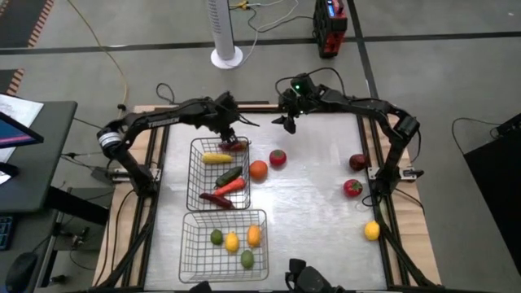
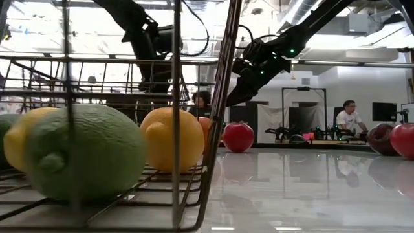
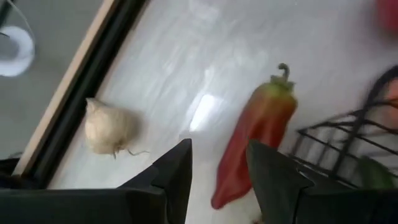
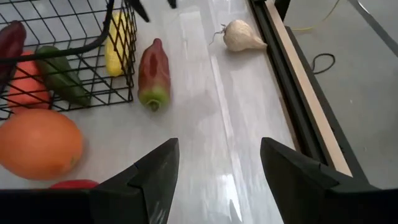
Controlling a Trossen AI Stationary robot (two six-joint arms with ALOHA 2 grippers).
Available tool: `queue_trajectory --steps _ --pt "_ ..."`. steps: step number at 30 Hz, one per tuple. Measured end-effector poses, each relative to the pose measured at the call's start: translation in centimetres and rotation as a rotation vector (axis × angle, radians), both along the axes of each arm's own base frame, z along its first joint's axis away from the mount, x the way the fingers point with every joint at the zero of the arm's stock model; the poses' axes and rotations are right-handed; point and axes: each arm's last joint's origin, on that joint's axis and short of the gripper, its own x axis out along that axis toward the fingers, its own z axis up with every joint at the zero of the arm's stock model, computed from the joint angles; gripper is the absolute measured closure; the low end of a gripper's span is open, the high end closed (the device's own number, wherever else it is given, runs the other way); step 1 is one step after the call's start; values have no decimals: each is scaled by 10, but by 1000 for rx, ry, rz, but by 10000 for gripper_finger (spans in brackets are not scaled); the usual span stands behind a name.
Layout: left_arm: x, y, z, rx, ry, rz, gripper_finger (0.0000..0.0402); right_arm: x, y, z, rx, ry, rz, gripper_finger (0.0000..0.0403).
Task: Sort produce into baskets
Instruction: Adjust the wire baskets on the table
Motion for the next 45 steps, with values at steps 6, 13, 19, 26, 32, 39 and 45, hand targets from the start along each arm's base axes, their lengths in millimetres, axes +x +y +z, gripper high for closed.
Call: queue_trajectory --steps 6,13,19,26,32,39,45 --pt "-27 -8 23 165 -233 45 261 2 1 1 -23 -9 22 148" --pt "-65 -23 40 302 -438 81 261 5 3 3 -35 -29 32 148" --pt "-91 -43 26 323 -529 133 261 0 -2 4 -57 -86 142 148" --pt "-115 -62 21 370 -588 218 261 13 -13 -29 -49 -83 157 148" --pt "-134 -72 7 384 -585 320 260 12 -25 -59 -19 -15 101 148" --pt "-153 -82 -8 453 -463 457 260 9 -26 -51 -1 -31 93 148" --pt "-164 -89 -18 468 -294 516 261 11 -19 -37 -27 -59 115 148"
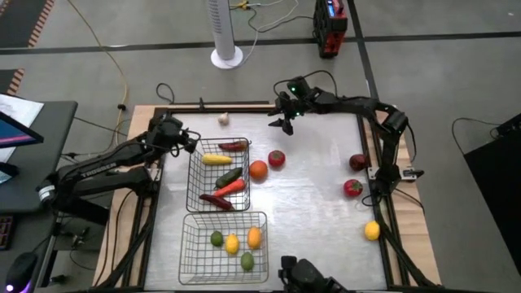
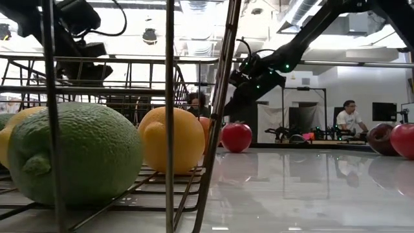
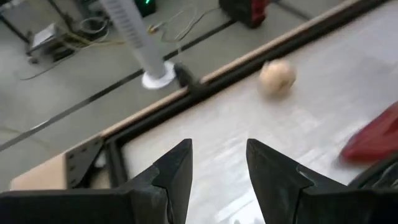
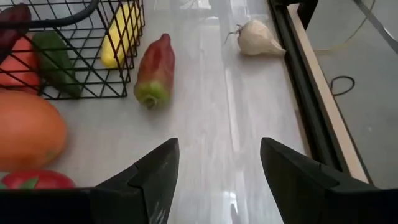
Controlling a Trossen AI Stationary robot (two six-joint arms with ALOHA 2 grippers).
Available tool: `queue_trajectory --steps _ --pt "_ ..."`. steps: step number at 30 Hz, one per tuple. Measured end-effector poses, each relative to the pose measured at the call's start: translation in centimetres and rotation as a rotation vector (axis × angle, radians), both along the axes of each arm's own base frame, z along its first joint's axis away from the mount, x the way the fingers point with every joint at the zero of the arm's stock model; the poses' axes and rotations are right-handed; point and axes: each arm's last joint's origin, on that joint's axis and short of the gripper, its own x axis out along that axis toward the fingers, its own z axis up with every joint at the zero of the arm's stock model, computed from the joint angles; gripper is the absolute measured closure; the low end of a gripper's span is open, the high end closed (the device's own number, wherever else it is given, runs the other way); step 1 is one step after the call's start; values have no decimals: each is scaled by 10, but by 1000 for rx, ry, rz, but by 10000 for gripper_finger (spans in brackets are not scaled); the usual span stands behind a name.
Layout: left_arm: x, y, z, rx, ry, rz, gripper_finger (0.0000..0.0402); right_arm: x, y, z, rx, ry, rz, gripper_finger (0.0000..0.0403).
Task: Sort produce into baskets
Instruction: Adjust the wire baskets on the table
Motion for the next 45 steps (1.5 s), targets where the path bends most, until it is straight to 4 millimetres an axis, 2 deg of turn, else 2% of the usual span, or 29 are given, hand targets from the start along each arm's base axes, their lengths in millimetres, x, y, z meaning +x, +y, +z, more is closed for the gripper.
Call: queue_trajectory --steps 3,10,15,17,24,28,35,38,45 --pt "-5 -5 1 -12 -10 14 264 0 4 4 1 1 14 148" --pt "-11 -16 15 -104 -207 -66 282 2 10 3 20 18 45 148" --pt "-16 -30 25 -174 -351 -306 289 2 13 5 25 24 48 148" --pt "-19 -38 26 -256 -399 -420 290 1 15 8 25 23 51 148" --pt "-27 -56 29 -537 -536 -609 290 -2 20 25 9 2 57 148" --pt "-35 -62 38 -623 -441 -536 292 -1 27 31 9 0 70 148" --pt "-46 -65 57 -660 -140 -392 314 2 39 40 2 -8 98 148" --pt "-44 -63 51 -709 -9 -316 319 3 42 43 -2 -11 105 148" --pt "-17 -59 25 -837 138 -297 319 2 45 50 3 -21 95 148"
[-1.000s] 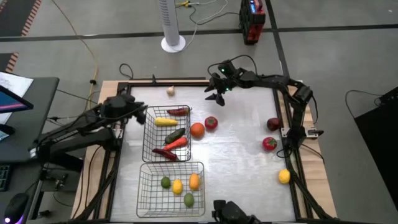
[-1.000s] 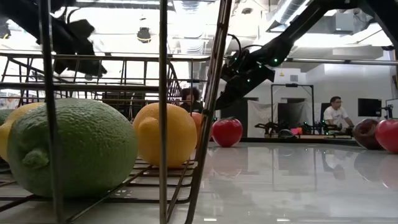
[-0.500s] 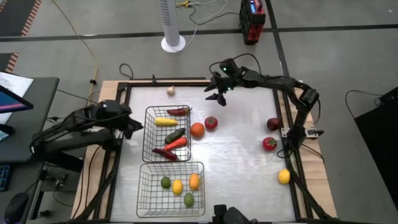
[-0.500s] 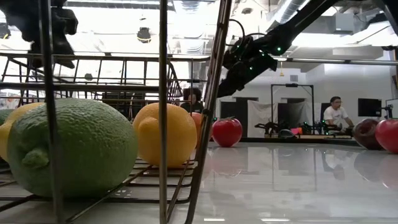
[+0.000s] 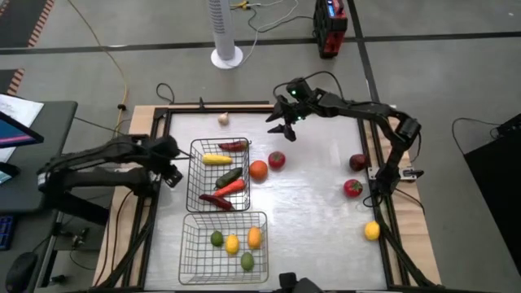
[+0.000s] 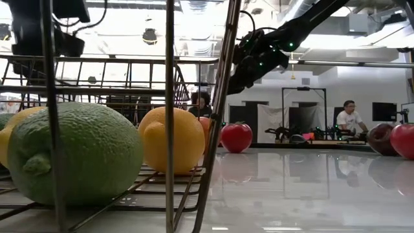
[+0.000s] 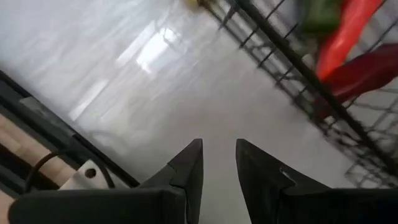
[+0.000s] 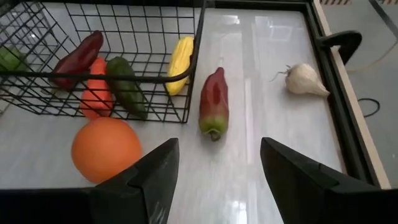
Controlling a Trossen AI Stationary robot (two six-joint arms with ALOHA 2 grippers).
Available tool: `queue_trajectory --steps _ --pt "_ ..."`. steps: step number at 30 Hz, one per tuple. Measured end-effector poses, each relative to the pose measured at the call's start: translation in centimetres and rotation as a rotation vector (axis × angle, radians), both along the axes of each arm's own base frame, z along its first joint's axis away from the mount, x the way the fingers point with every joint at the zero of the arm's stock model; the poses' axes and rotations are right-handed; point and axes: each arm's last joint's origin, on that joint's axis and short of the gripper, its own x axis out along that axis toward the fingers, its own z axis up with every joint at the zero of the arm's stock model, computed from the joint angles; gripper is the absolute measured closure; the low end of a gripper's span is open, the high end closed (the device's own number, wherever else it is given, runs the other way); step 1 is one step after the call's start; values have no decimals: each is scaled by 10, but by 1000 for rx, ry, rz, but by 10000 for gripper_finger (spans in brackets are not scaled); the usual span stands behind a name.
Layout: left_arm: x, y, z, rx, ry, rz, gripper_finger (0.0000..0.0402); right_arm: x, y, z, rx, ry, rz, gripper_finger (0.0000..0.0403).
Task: Sort produce into baskets
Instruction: Adjust the wire baskets on the table
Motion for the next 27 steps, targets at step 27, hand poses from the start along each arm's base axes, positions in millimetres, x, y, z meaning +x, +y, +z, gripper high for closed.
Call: queue_trajectory --steps 27 --pt "102 5 -44 148 -36 -299 319 -26 16 45 -24 -31 -7 148"
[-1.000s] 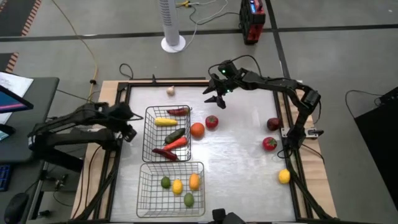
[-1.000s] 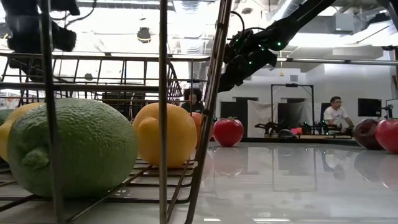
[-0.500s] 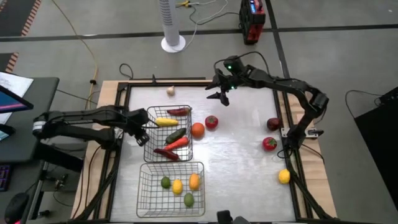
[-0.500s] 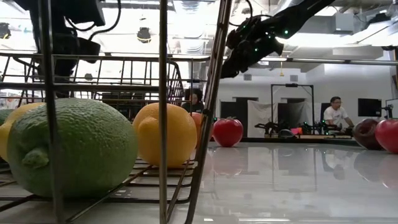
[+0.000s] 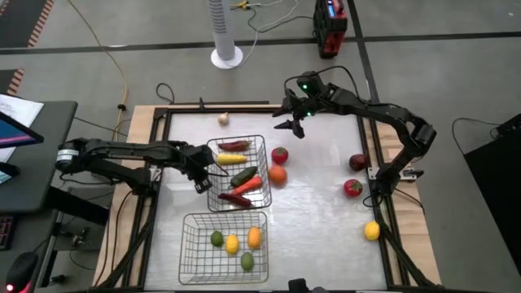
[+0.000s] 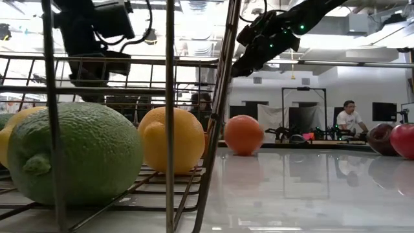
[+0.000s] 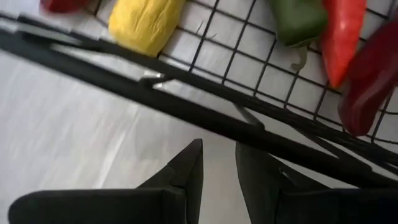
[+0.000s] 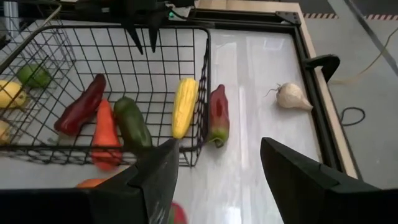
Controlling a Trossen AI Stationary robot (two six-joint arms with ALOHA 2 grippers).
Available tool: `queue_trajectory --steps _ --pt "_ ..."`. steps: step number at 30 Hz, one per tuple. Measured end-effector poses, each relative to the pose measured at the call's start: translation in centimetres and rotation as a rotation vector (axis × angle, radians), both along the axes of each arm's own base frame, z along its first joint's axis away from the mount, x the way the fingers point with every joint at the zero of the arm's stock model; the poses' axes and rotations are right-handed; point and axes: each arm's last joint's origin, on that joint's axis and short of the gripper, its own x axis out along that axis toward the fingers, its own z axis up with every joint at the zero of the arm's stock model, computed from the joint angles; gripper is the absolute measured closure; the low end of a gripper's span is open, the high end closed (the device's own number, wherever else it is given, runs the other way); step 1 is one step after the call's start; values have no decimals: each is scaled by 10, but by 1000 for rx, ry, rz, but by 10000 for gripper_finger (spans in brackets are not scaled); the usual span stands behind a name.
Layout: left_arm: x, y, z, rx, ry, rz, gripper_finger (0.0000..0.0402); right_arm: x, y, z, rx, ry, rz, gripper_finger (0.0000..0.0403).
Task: Sort produce into baskets
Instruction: Adjust the wire baskets on the table
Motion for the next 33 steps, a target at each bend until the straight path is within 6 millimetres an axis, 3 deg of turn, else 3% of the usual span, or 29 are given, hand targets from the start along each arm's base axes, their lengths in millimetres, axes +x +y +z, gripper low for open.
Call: queue_trajectory --steps 7,25,29,33 --pt "21 4 -9 79 -50 -129 319 0 1 -1 8 9 4 148" --pt "39 12 3 605 -54 -548 319 3 5 -1 5 8 26 148" --pt "41 12 5 630 -73 -552 319 3 6 -2 9 12 29 148" --pt "30 9 17 639 52 -488 319 1 5 -3 21 29 24 148"
